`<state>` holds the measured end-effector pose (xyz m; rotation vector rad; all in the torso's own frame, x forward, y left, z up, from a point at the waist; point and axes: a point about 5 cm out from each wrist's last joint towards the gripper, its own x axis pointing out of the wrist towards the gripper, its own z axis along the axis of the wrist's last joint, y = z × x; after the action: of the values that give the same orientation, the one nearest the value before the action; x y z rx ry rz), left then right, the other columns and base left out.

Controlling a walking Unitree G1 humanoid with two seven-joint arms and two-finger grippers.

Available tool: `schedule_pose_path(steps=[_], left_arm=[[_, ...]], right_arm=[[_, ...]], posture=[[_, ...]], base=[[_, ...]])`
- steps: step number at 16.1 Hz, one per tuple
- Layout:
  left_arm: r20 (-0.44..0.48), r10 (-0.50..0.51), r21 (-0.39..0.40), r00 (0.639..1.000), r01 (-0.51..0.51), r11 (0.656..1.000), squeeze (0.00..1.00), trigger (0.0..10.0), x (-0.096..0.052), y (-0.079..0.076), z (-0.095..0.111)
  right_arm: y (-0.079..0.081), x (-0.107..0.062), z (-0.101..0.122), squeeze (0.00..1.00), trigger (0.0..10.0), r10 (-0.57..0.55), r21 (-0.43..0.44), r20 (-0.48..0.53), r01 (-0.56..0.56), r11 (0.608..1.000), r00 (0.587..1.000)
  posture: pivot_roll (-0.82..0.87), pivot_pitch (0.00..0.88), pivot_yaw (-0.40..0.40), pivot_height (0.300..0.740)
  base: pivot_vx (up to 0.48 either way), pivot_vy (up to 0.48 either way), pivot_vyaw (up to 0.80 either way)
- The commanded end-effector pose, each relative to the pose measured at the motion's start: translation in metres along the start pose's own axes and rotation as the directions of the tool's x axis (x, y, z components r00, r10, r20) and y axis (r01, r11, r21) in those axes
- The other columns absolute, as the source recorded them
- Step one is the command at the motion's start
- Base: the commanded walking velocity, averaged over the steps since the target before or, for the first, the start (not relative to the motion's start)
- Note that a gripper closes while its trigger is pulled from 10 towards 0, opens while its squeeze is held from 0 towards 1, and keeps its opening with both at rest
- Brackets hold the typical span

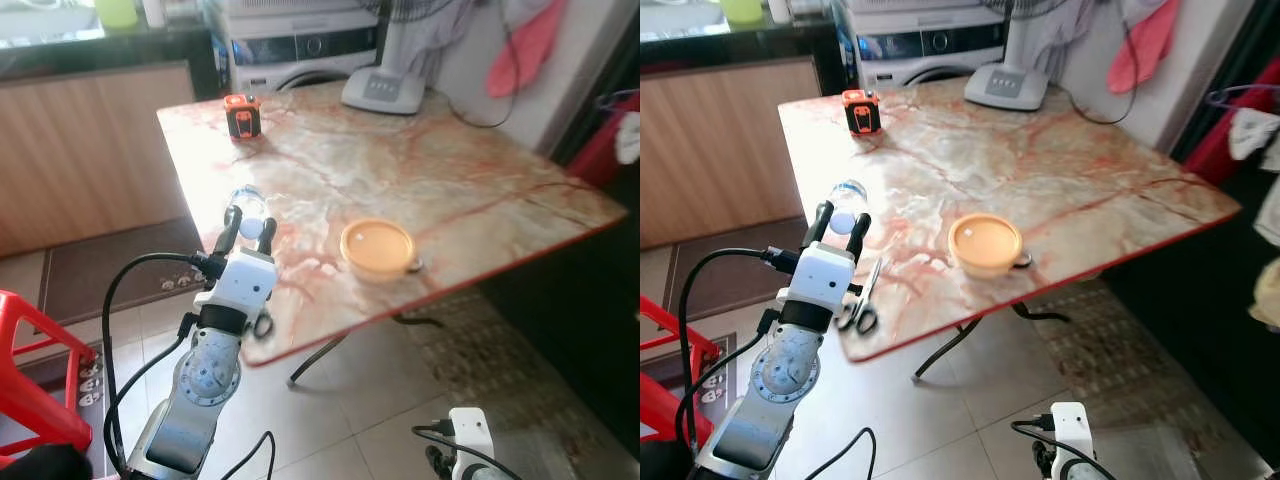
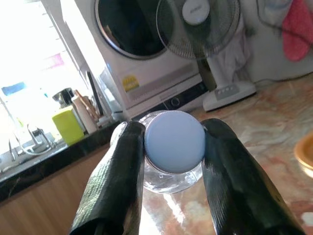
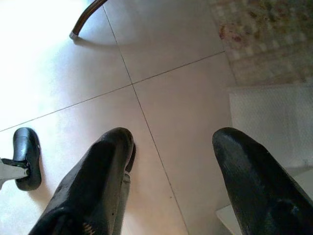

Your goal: Restocking fridge

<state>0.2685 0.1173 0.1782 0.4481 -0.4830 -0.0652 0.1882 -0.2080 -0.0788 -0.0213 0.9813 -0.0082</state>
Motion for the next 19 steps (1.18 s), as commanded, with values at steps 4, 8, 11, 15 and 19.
schedule_pose_path(steps=[4, 8, 11, 15, 19], left_arm=[[0.037, 0.001, 0.01, 0.999, -0.002, 1.0, 0.0, 10.0, 0.003, 0.001, 0.006], [0.04, -0.025, 0.017, 0.999, 0.024, 1.0, 0.0, 10.0, 0.003, -0.001, 0.005], [0.038, -0.032, 0.013, 0.999, 0.032, 0.999, 0.0, 10.0, 0.003, -0.002, 0.005], [0.017, -0.085, -0.002, 0.996, 0.086, 0.996, 0.0, 10.0, 0.003, -0.008, 0.001], [-0.084, -0.101, -0.041, 0.991, 0.097, 0.994, 0.0, 10.0, 0.0, -0.011, -0.019]], right_arm=[[-0.002, -0.001, -0.002, 0.0, 10.0, -0.013, 0.009, -0.001, 0.013, 1.0, 1.0], [-0.002, 0.0, -0.002, 0.0, 10.0, -0.014, 0.011, 0.001, 0.014, 1.0, 1.0], [-0.002, 0.0, -0.002, 0.0, 10.0, -0.016, 0.014, 0.003, 0.016, 1.0, 1.0], [-0.002, 0.0, -0.002, 0.0, 10.0, -0.017, 0.012, 0.003, 0.017, 1.0, 1.0], [-0.002, 0.0, -0.002, 0.0, 10.0, -0.019, 0.011, 0.003, 0.018, 1.0, 1.0]], posture=[[-0.02, 0.021, -0.055, 0.74], [-0.02, 0.022, -0.053, 0.74], [-0.02, 0.021, -0.052, 0.74], [-0.02, 0.022, -0.052, 0.74], [-0.02, 0.021, -0.051, 0.74]], base=[[-0.281, 0.0, 0.0], [-0.282, 0.0, 0.0], [-0.281, 0.0, 0.0], [-0.21, 0.0, 0.0], [0.0, 0.0, 0.0]])
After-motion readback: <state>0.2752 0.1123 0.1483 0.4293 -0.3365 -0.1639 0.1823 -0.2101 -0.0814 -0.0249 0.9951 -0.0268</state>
